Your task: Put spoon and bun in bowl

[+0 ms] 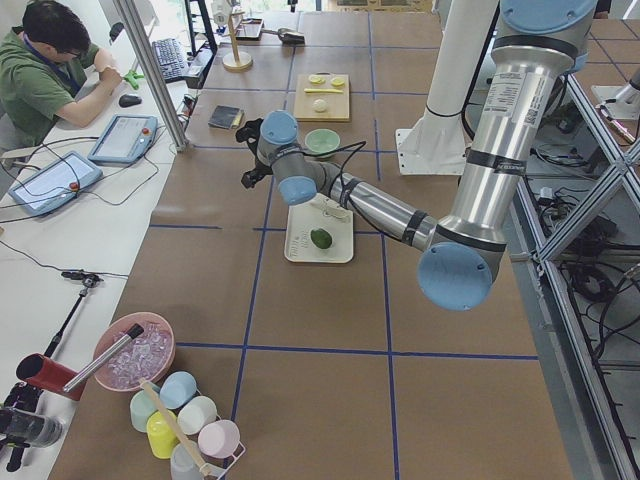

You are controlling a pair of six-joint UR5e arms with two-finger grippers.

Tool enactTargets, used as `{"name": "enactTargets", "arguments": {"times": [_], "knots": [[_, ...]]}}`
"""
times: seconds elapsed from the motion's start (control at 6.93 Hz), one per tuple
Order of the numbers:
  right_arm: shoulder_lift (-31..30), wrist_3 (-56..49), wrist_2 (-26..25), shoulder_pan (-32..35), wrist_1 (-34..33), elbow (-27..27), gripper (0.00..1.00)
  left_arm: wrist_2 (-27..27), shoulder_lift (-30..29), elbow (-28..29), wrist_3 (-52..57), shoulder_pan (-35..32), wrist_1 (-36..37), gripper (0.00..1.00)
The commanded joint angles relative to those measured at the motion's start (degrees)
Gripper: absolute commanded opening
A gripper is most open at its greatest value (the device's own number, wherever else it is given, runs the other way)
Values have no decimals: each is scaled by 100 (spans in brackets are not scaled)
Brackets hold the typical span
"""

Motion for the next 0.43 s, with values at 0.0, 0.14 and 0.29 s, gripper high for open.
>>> {"name": "enactTargets", "arguments": {"times": [0.0, 0.14, 0.29], "knots": [[-1, -1, 9, 0, 1, -10, 100, 1003, 216, -35, -868, 1166, 89, 100], [-1, 8, 9, 0, 1, -19, 100, 1844, 365, 9, -1026, 1642, 80, 100], [-10, 8, 9, 0, 1, -27, 100, 1966, 489, 9, -1063, 1847, 63, 100]]}}
